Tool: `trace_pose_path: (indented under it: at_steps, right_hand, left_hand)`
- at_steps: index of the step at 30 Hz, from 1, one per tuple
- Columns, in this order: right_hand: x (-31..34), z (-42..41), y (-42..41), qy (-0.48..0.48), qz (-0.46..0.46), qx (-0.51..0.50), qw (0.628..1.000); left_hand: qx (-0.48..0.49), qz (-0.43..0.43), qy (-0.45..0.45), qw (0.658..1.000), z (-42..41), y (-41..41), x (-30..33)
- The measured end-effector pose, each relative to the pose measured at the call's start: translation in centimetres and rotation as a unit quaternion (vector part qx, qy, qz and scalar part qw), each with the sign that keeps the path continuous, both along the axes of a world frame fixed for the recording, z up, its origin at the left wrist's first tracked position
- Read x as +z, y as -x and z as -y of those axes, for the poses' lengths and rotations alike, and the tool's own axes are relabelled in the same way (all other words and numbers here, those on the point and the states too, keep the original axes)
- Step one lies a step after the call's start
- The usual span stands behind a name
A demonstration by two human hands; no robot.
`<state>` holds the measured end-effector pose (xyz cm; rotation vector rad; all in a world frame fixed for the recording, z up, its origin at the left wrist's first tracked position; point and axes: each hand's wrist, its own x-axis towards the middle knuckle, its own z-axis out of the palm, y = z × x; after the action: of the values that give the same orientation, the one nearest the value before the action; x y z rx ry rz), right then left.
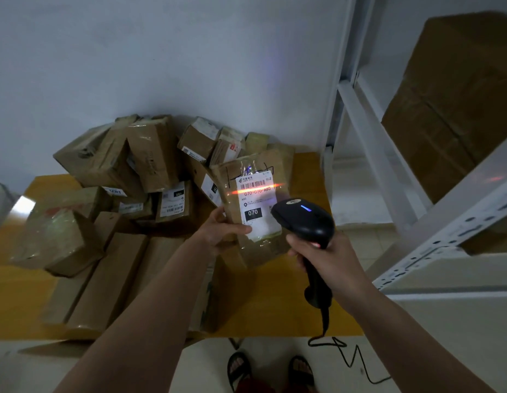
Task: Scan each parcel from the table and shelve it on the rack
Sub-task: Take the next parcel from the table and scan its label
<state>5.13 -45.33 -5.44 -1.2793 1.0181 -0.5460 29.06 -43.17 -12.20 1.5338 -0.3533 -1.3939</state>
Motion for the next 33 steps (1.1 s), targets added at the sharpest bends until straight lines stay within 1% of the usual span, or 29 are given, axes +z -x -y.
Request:
trace_pose_path:
  at_steps: [3, 5, 11, 16, 18, 21, 25, 29, 33]
  right_hand:
    - [-0.1, 0.1, 1.0, -0.014, 0.004, -0.004, 1.0]
    - [0.0, -0.1, 1.8, -0.014, 0.002, -0.009, 1.0]
    - [0.9, -2.9, 4.8, -0.043, 0.039, -0.042, 0.997]
    - [1.5, -7.2, 7.6, -0.007, 0.037, -0.075, 0.996]
    - [1.9, -9.2, 8.8, 0.009, 0.034, -0.088, 0.996]
    - [2.7, -12.0, 10.5, 0.027, 0.054, -0.123, 0.991]
    - [4.9, -15.1, 12.8, 0.058, 0.086, -0.142, 0.984]
    - [8.1, -17.2, 16.1, 0.105, 0.121, -0.167, 0.973]
    - [11.3, -18.0, 19.9, 0.155, 0.146, -0.182, 0.96]
  left_hand:
    - [0.012, 0.015, -0.021, 1.0, -1.0, 1.5, 0.2]
    - [-0.001, 0.016, -0.03, 0.999, -2.0, 2.5, 0.3]
    - [-0.022, 0.003, -0.008, 1.0, -6.1, 5.9, 1.3]
    - [-0.066, 0.012, 0.019, 0.998, -9.3, 7.3, 2.8]
    - [-0.105, 0.026, 0.038, 0.993, -10.5, 7.8, 3.7]
    - [-0.158, 0.046, 0.079, 0.983, -12.2, 9.2, 5.5]
    - [-0.196, 0.12, 0.103, 0.968, -14.1, 12.1, 9.2]
    - [-0.225, 0.194, 0.145, 0.944, -14.6, 15.7, 14.3]
    - [-0.222, 0.25, 0.202, 0.921, -14.4, 19.6, 19.2]
